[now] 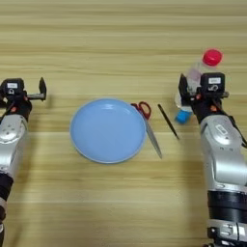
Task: Move the objects on the table
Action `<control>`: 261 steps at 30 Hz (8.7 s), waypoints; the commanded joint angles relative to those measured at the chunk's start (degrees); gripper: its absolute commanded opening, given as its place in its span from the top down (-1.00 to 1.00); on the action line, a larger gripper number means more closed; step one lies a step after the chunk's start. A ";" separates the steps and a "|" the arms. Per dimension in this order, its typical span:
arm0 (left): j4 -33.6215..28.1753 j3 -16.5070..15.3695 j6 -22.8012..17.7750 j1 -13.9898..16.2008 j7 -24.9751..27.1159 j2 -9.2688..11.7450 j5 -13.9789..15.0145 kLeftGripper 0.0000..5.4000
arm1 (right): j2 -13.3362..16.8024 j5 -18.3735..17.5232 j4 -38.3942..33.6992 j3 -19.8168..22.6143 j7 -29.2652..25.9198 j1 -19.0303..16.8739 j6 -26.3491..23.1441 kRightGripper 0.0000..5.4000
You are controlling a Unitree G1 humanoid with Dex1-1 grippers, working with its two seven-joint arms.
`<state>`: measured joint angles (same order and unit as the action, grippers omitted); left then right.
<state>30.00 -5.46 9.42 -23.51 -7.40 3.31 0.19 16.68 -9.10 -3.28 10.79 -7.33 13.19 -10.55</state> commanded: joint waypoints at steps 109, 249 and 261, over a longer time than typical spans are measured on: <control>-0.61 1.22 0.13 -0.12 -0.71 -0.47 -0.80 -1.00 | -8.44 -4.18 -7.37 -2.85 -5.97 2.09 10.58 -0.99; 3.66 25.81 2.33 -1.43 15.05 -13.68 -2.72 -0.33 | -3.13 2.62 33.30 -0.23 0.28 10.43 21.05 -1.00; -7.09 16.83 0.85 -3.45 12.50 -8.69 -0.68 -0.18 | -3.51 2.72 32.82 -0.44 0.61 10.33 20.79 -1.00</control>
<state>27.30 14.75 11.14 -25.17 6.26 -6.99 -1.69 13.42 -6.62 30.11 10.62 -6.79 22.94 10.72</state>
